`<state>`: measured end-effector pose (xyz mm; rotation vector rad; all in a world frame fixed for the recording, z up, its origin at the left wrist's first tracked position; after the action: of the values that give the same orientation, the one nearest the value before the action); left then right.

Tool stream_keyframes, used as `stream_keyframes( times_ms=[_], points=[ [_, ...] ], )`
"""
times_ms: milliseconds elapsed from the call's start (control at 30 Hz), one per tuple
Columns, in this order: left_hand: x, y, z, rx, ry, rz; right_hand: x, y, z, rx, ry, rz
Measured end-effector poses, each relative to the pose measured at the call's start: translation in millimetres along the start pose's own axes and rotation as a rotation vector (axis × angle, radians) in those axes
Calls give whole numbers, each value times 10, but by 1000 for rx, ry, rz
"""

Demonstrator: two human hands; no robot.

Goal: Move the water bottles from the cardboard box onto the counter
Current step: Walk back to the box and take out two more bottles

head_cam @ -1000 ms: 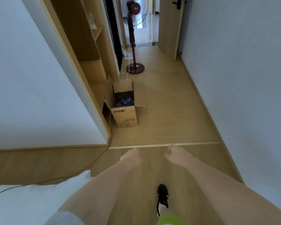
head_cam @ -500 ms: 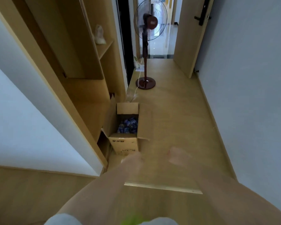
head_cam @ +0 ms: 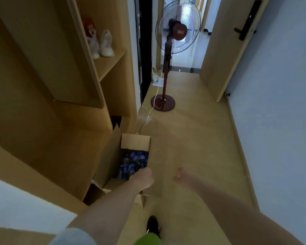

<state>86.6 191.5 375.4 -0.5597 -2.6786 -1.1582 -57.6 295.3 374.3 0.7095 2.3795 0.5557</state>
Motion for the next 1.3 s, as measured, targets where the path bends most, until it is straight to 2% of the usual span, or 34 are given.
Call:
stream_keyframes(
  times_ms=[200, 333, 500, 633, 800, 1000, 1200, 1300],
  points=[
    [706, -827, -799, 15, -1, 47, -46, -980, -796, -44, 10, -6],
    [821, -1300, -1086, 2, 64, -37, -31, -1638, -1215, -35, 39, -36],
    [733, -1873, -1313, 3, 227, -192, -211, -2443, -1443, -203, 150, -135],
    [775, -2324, -1510, 53, 381, -318, -498, -2999, -1618, -317, 258, -288],
    [813, -2516, -1494, 34, 513, -474, -821, -3409, -1812, -486, 401, -436],
    [295, -2293, -1141, 34, 762, -708, -1168, -3688, -1406, -659, 537, -525],
    [-268, -2330, -671, 44, 923, -863, -1413, -3686, -507, -833, 558, -642],
    [-503, -2554, -396, 84, 1146, -903, -1312, -3914, -63, -872, 600, -639]
  ],
)
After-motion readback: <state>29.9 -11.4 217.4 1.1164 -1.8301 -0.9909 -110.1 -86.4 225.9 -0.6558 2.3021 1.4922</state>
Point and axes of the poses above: each hand's wrist, its own y-axis away from the middle knuckle, its own z-axis out of the palm, x = y × z, the point moved 9 cm from there along -y, towards the middle knuckle, and after that the axes turned 8 degrees about -z, right-handed, at the moved point
